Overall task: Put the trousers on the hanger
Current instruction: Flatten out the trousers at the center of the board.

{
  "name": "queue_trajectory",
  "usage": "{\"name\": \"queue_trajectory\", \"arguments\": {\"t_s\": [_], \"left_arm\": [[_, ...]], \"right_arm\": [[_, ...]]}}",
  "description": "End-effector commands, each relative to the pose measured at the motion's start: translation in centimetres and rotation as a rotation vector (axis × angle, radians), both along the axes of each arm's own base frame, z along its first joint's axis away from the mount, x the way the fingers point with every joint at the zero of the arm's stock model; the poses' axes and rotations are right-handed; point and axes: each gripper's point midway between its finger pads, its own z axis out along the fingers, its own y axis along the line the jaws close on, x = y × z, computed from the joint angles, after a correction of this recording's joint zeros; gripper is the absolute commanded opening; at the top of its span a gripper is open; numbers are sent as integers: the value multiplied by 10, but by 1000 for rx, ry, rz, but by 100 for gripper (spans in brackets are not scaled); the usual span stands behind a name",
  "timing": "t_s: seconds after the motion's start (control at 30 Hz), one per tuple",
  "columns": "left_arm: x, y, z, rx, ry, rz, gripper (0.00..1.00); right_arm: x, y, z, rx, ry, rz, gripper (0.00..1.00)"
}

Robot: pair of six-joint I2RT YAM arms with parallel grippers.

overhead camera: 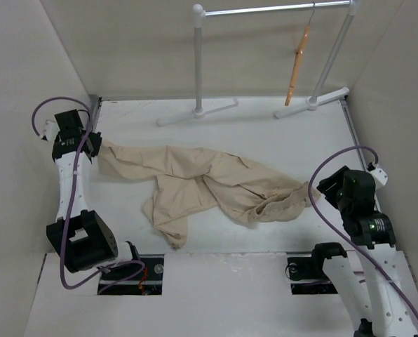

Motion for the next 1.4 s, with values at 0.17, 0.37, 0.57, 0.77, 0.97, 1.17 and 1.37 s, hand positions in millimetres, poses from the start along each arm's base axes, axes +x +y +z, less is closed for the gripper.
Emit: {"name": "queue_trajectory", "arguments": {"t_s": [0.17, 0.37, 0.57, 0.77, 0.97, 1.17, 1.37], "left_arm": [[-15, -10, -2, -14, -55, 12, 1], [-14, -25, 8, -14, -87, -25, 1], [-10, -45, 14, -6, -103, -73, 1], [-8, -53, 13, -4, -104, -91, 1], [-1, -61, 36, -3, -157, -106, 1], [1, -61, 90, 13, -270, -100, 1], [-15, -43, 203, 68, -504, -41, 1]], "right_arm": [[54, 98, 20, -18, -62, 441, 10], [15, 175, -36, 3, 143, 738, 32], [-38, 212, -62, -63, 279, 973, 71], [-37, 214, -97, -73, 403, 923, 76], [13, 207, -102, -82, 359, 780, 34], [29, 182, 2, -50, 62, 682, 1], [-2, 93, 167, -39, -357, 465, 1]]}}
